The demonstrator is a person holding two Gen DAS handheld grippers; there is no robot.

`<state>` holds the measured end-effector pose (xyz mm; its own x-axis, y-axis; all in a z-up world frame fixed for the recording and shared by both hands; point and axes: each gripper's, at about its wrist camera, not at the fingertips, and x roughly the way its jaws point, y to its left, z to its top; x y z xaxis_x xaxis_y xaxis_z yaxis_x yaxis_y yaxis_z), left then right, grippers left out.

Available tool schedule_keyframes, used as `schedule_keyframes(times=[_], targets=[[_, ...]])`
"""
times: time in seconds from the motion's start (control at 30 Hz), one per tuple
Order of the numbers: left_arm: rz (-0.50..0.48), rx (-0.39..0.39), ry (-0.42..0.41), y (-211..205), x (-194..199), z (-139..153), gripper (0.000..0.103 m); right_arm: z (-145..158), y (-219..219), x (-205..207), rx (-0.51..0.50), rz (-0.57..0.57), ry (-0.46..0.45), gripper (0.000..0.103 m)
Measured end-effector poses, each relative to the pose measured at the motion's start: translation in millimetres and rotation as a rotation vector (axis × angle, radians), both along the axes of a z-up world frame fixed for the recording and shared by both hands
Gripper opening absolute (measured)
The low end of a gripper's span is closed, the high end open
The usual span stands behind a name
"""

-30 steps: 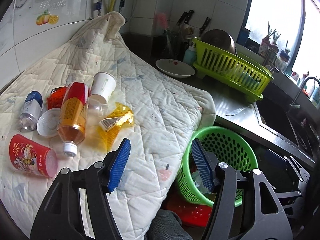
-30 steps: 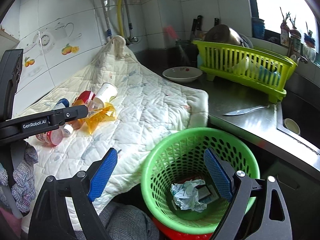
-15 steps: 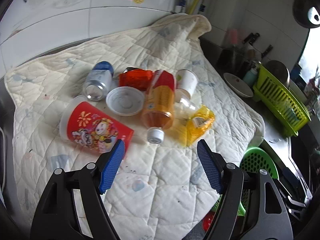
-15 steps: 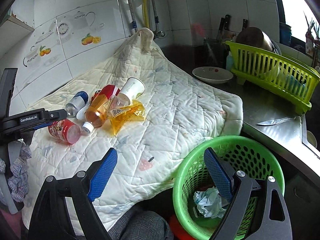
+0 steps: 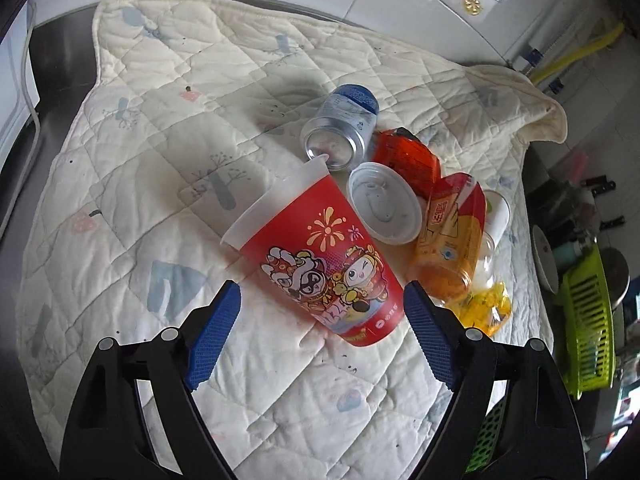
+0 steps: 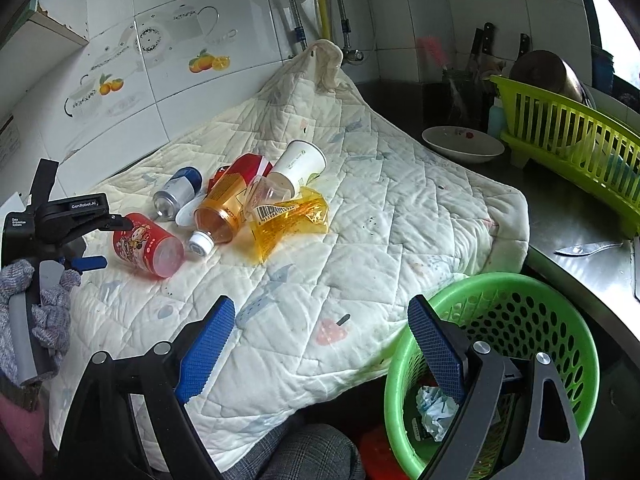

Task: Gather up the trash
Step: 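Grasp the red printed cup with the left tool while the right tool approaches the yellow wrapper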

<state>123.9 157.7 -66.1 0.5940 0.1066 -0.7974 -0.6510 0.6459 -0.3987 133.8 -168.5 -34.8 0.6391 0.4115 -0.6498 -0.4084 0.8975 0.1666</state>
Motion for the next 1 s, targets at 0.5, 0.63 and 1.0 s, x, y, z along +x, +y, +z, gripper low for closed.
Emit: schedule_keyframes(times=[0.5, 0.63, 1.0], targets=[[0.159, -0.106, 0.035, 26.2, 33.7, -27.7, 0.083, -19.1, 10.7, 18.8, -0.011, 0.012, 0.051, 0.085], [0.17, -0.107, 0.035, 26.1, 40.0, -31.1, 0.084, -21.2, 16.9, 26.5, -0.015, 0.018, 0.061, 0.085], [0.154, -0.106, 0.035, 22.2, 52.2, -39.6, 0.084, -27.1, 39.9, 68.1, 0.068, 0.028, 0.182, 0.085]])
